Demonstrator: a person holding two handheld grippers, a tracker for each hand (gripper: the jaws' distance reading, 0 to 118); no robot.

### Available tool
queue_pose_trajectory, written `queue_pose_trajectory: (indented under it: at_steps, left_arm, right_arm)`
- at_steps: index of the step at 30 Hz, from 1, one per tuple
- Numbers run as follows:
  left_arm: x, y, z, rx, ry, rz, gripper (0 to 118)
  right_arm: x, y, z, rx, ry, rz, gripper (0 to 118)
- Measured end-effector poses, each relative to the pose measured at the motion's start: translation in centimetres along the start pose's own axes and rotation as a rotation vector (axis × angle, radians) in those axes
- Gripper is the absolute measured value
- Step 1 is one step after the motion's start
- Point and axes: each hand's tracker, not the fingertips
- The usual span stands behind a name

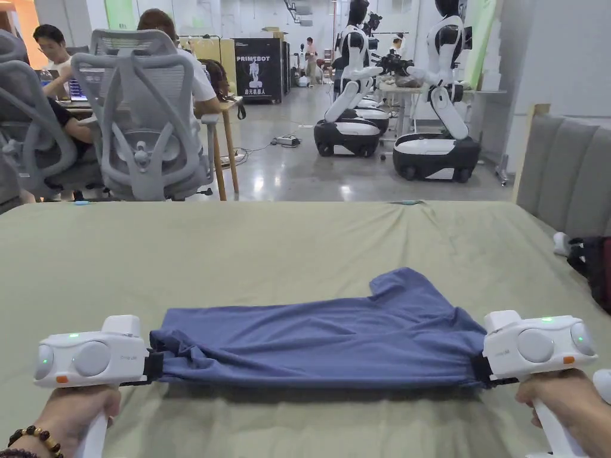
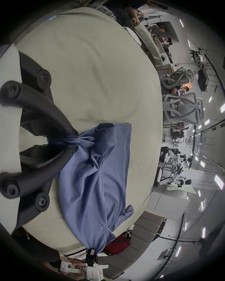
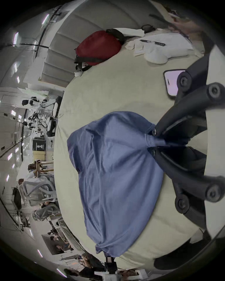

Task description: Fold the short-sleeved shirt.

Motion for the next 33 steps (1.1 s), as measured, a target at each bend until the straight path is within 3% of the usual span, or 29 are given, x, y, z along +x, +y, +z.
queue_pose_trajectory:
  at_steps: [12, 13, 14, 15, 17, 18, 19, 20, 22, 23, 24, 25, 26, 27, 33]
  left_arm:
    - [0.3, -4.4, -1.0, -0.046, 0.01, 0.023, 7]
    - [0.2, -4.3, -1.0, -0.035, 0.011, 0.028, 12]
    - [0.1, -4.2, -1.0, -0.03, 0.009, 0.035, 24]
    - [-0.4, -4.0, -1.4, -0.028, 0.007, 0.042, 45]
    - [-0.8, -3.4, -1.3, -0.023, -0.003, 0.035, 115]
    - [-0.7, -3.1, -1.0, -0.017, 0.01, 0.029, 118]
    - [-0.6, -2.8, -0.5, 0.01, 0.031, 0.029, 118]
    - [-0.2, -2.4, 0.3, 0.088, 0.026, 0.024, 114]
    - [-0.2, -1.4, 1.1, 0.101, 0.026, 0.078, 108]
    - [-0.5, -0.8, 2.2, 0.093, 0.037, 0.075, 106]
    - [-0.6, -0.4, 2.7, 0.094, 0.038, 0.075, 96]
    - [-0.5, -0.2, 3.1, 0.105, 0.041, 0.071, 58]
    - [-0.2, -0.1, 3.3, 0.114, 0.066, 0.057, 15]
    - [-0.4, -0.2, 3.2, 0.128, 0.103, 0.042, 2]
    - [-1.2, 0.4, 2.8, 0.134, 0.082, 0.103, 0]
  right_arm:
    - [0.1, -1.5, -5.2, -0.082, -0.013, 0.049, 8]
    - [-0.7, -2.2, -3.8, -0.072, -0.021, 0.049, 10]
    - [-0.7, -2.1, -3.8, -0.07, -0.025, 0.048, 17]
    - [-0.7, -1.9, -3.7, -0.068, -0.028, 0.047, 29]
    - [-0.7, -1.7, -2.9, -0.025, -0.057, 0.066, 101]
    - [-0.6, -1.5, -2.5, -0.015, -0.062, 0.06, 118]
    - [-0.3, -1.1, -1.9, 0.017, -0.041, 0.039, 118]
    - [-0.3, -0.5, -0.9, 0.089, -0.012, 0.003, 116]
    - [0.1, 0.6, -0.5, 0.106, -0.016, -0.033, 101]
    - [0.0, 1.1, -0.1, 0.106, -0.022, -0.023, 90]
    - [-0.2, 1.4, 0.1, 0.12, -0.03, -0.015, 70]
    - [-0.5, 1.9, 1.1, 0.143, -0.045, 0.0, 25]
    - [-0.8, 2.2, 1.2, 0.146, -0.07, 0.021, 0]
    - [-1.0, 2.4, 1.3, 0.148, -0.077, 0.028, 0]
    - [-1.2, 2.2, 1.7, 0.146, -0.035, 0.008, 0]
